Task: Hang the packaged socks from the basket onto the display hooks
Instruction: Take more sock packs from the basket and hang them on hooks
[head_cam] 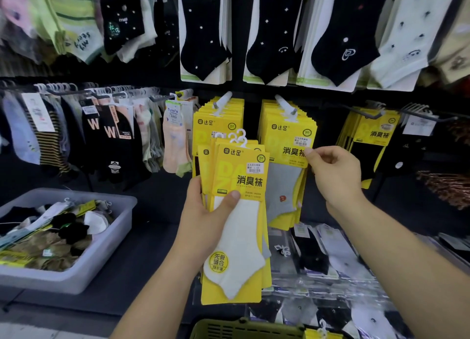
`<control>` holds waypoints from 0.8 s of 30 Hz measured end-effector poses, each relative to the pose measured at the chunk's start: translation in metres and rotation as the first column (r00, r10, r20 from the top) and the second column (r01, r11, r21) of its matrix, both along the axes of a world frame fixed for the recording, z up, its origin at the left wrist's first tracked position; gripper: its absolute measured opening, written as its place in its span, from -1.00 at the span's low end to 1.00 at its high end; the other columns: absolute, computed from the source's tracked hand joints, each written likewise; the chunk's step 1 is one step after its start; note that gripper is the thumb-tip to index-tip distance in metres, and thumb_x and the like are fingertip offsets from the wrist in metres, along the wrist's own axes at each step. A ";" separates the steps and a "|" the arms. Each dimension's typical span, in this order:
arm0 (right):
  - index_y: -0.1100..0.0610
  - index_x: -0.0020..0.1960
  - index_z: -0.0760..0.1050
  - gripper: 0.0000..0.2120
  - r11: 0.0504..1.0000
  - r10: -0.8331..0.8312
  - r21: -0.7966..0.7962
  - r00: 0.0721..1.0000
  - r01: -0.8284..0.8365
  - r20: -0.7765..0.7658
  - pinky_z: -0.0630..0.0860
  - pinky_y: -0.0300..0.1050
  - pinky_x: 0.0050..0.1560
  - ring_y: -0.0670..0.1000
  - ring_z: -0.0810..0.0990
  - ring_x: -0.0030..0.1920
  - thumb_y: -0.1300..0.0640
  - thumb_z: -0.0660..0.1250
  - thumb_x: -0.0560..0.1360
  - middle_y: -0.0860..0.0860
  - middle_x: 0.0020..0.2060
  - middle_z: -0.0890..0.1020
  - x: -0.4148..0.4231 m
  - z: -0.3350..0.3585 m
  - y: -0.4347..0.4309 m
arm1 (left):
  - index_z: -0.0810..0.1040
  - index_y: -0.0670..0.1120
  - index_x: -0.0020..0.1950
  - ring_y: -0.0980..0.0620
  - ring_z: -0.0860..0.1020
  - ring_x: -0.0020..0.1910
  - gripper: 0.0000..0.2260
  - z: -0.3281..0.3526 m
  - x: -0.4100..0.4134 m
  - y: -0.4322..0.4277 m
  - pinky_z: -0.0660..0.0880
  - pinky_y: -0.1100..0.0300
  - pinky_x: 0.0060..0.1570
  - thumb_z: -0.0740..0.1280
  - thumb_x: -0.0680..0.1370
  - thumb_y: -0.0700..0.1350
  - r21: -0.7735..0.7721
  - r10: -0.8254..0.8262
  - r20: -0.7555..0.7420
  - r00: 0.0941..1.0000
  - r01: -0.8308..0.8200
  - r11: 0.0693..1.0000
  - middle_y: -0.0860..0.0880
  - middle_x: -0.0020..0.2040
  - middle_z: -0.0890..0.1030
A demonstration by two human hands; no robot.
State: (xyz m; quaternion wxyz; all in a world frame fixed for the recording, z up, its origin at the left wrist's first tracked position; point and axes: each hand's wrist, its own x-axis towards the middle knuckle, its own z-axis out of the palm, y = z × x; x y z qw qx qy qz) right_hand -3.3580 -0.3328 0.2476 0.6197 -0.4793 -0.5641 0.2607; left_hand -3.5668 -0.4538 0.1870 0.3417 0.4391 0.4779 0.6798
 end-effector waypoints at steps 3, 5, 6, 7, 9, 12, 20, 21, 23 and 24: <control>0.08 -0.14 0.57 -0.77 1.000 0.008 -0.012 1.000 -0.008 0.022 0.43 -0.29 -0.26 -0.10 0.51 -0.28 -0.08 0.44 0.51 0.00 -0.30 0.59 0.001 -0.002 -0.013 | 0.52 0.17 0.20 0.08 0.76 0.04 -0.60 0.000 0.006 0.000 0.68 0.20 -0.14 0.54 0.42 0.13 0.017 -0.028 0.002 1.000 0.028 0.999 0.14 0.08 0.76; 0.07 -0.18 0.58 -0.67 0.988 0.142 -0.068 0.990 -0.140 0.019 0.47 -0.20 -0.31 -0.07 0.55 -0.30 -0.20 0.43 0.47 0.09 -0.29 0.63 -0.001 -0.004 -0.030 | 0.51 0.17 0.22 0.09 0.76 0.04 -0.59 0.000 0.012 0.001 0.68 0.22 -0.12 0.53 0.42 0.13 0.030 -0.056 0.003 0.998 0.056 0.998 0.13 0.09 0.76; 0.07 -0.20 0.58 -0.61 0.970 0.223 -0.105 0.975 -0.219 0.022 0.48 -0.21 -0.34 -0.07 0.57 -0.31 -0.27 0.44 0.41 0.11 -0.28 0.65 -0.003 -0.005 -0.039 | 0.50 0.16 0.23 0.09 0.76 0.05 -0.58 -0.001 0.017 0.002 0.68 0.23 -0.11 0.53 0.43 0.13 0.035 -0.069 0.000 0.998 0.069 0.997 0.14 0.09 0.76; 0.07 -0.20 0.59 -0.57 0.950 0.288 -0.138 0.957 -0.281 0.038 0.50 -0.21 -0.34 -0.07 0.58 -0.32 -0.32 0.45 0.34 0.12 -0.28 0.65 -0.005 -0.007 -0.047 | 0.50 0.16 0.24 0.09 0.75 0.06 -0.58 -0.001 0.021 0.002 0.68 0.23 -0.10 0.54 0.45 0.12 0.040 -0.080 -0.005 0.997 0.080 0.996 0.14 0.09 0.76; 0.10 -0.18 0.58 -0.59 0.933 0.335 -0.168 0.939 -0.319 0.078 0.53 -0.13 -0.29 -0.04 0.58 -0.31 -0.25 0.52 0.30 0.16 -0.27 0.64 -0.006 -0.013 -0.056 | 0.50 0.15 0.25 0.10 0.75 0.05 -0.59 -0.003 0.031 0.003 0.67 0.24 -0.10 0.58 0.48 0.10 0.049 -0.100 -0.006 0.995 0.100 0.994 0.14 0.08 0.76; 0.14 -0.14 0.58 -0.73 0.938 0.307 -0.183 0.950 -0.293 0.054 0.55 -0.10 -0.31 0.00 0.62 -0.31 -0.02 0.57 0.39 0.12 -0.27 0.68 0.004 -0.018 -0.058 | 0.50 0.16 0.26 0.09 0.75 0.05 -0.57 -0.006 0.046 0.006 0.67 0.23 -0.09 0.56 0.46 0.07 0.053 -0.130 0.007 0.991 0.129 0.990 0.13 0.09 0.76; 0.20 -0.07 0.56 -0.86 0.902 0.361 -0.224 0.929 -0.369 -0.077 0.50 -0.23 -0.43 -0.06 0.61 -0.37 0.12 0.45 0.51 0.13 -0.24 0.71 0.046 -0.021 -0.056 | 0.52 0.21 0.32 -0.01 0.73 0.17 -0.57 -0.006 0.079 0.014 0.69 0.09 0.00 0.50 0.48 0.16 0.019 -0.237 0.101 0.966 0.237 0.971 0.05 0.21 0.73; 0.20 -0.06 0.55 -0.85 0.901 0.362 -0.224 0.929 -0.371 -0.083 0.51 -0.21 -0.42 -0.04 0.62 -0.35 0.13 0.45 0.52 0.13 -0.23 0.71 0.051 -0.021 -0.056 | 0.51 0.19 0.34 -0.01 0.74 0.16 -0.57 -0.006 0.083 0.015 0.70 0.09 -0.01 0.48 0.50 0.14 0.018 -0.248 0.111 0.962 0.247 0.969 0.07 0.20 0.74; 0.21 -0.06 0.53 -0.86 0.899 0.366 -0.213 0.924 -0.382 -0.113 0.50 -0.23 -0.41 -0.05 0.63 -0.34 0.15 0.43 0.53 0.08 -0.26 0.71 0.059 -0.021 -0.055 | 0.50 0.19 0.35 -0.01 0.74 0.15 -0.58 -0.006 0.089 0.016 0.70 0.07 -0.01 0.47 0.51 0.12 0.014 -0.268 0.130 0.955 0.269 0.963 0.08 0.19 0.74; 0.21 -0.07 0.52 -0.87 0.900 0.367 -0.205 0.922 -0.386 -0.123 0.49 -0.25 -0.42 -0.07 0.62 -0.36 0.16 0.42 0.53 0.06 -0.28 0.71 0.062 -0.021 -0.055 | 0.51 0.20 0.34 -0.01 0.74 0.15 -0.60 -0.006 0.092 0.017 0.70 0.08 -0.03 0.48 0.53 0.12 0.014 -0.279 0.140 0.950 0.280 0.960 0.09 0.19 0.74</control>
